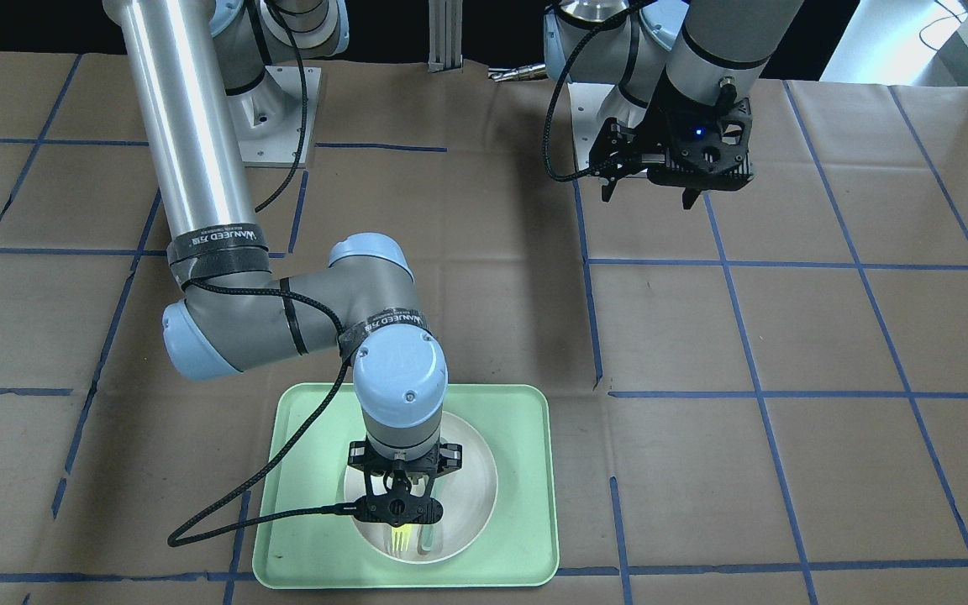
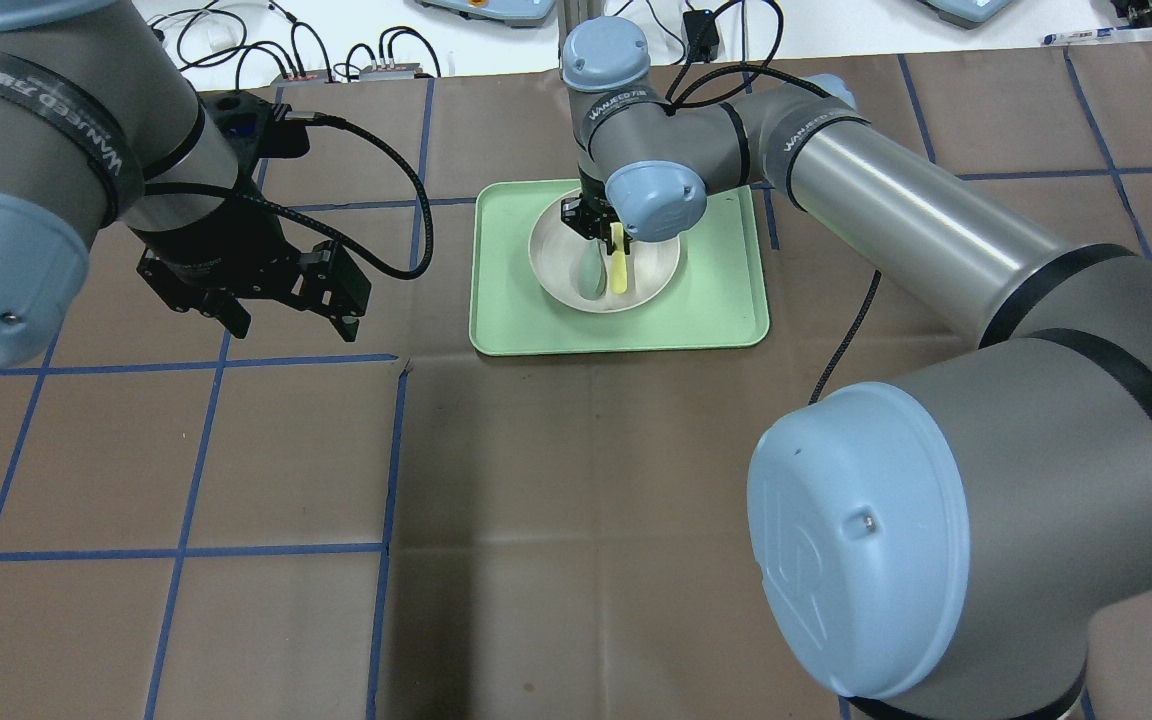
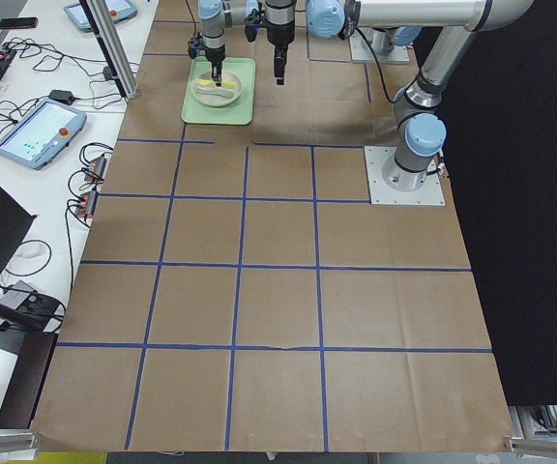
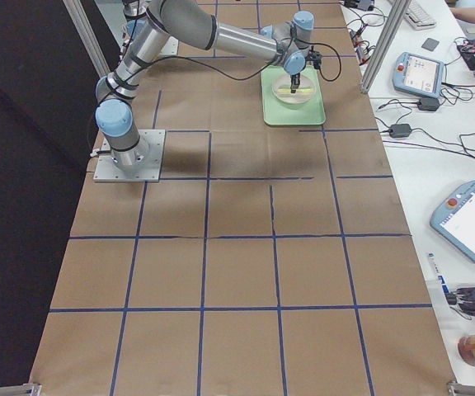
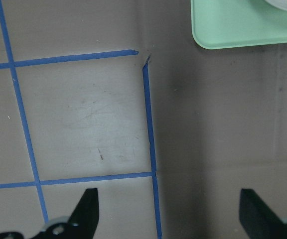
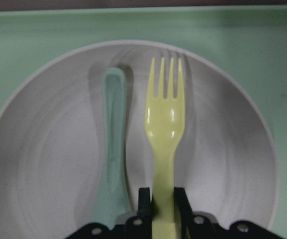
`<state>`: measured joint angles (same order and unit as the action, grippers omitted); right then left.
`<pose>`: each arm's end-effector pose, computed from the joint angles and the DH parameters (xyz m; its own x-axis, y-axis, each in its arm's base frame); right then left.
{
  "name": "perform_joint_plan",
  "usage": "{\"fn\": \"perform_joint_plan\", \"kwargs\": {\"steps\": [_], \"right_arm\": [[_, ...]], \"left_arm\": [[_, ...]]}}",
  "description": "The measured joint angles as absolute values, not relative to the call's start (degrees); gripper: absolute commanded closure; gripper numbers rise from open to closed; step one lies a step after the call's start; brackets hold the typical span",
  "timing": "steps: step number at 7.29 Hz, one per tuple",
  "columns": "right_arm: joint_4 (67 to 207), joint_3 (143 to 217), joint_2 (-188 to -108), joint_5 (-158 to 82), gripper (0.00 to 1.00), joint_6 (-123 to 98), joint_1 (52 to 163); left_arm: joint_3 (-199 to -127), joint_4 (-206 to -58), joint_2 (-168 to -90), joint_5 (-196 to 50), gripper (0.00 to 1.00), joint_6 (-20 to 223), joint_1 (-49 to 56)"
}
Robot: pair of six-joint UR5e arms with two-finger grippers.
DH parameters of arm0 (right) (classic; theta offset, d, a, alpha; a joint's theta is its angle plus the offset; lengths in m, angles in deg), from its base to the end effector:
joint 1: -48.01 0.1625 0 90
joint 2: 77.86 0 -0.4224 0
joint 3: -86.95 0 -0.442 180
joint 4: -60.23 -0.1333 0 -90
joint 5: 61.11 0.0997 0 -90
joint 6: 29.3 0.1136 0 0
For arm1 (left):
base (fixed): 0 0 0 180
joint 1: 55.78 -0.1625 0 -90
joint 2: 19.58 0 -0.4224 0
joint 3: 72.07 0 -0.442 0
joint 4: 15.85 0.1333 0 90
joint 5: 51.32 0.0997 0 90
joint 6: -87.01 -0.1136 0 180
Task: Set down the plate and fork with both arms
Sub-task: 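Lift the yellow fork and carry it beside the plate on the tray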
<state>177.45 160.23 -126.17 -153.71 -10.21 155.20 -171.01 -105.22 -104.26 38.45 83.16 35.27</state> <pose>0.3546 -0.7127 0.1819 -0.9989 0.0348 0.0300 0.0332 0.9981 -0.0519 -0.1428 -0.4931 0.4365 -0.9963 0.0851 0.0075 0.0854 0.9950 0.0518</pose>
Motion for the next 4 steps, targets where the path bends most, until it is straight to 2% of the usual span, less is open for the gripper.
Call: {"fn": "perform_joint_plan", "kwargs": {"steps": [4], "right_arm": [[175.5, 165.4, -132.1, -153.7, 0.99, -13.3, 153.0]], "left_arm": [[-171.3, -105.1, -104.0, 38.8, 0.0, 83.1, 35.3]]}}
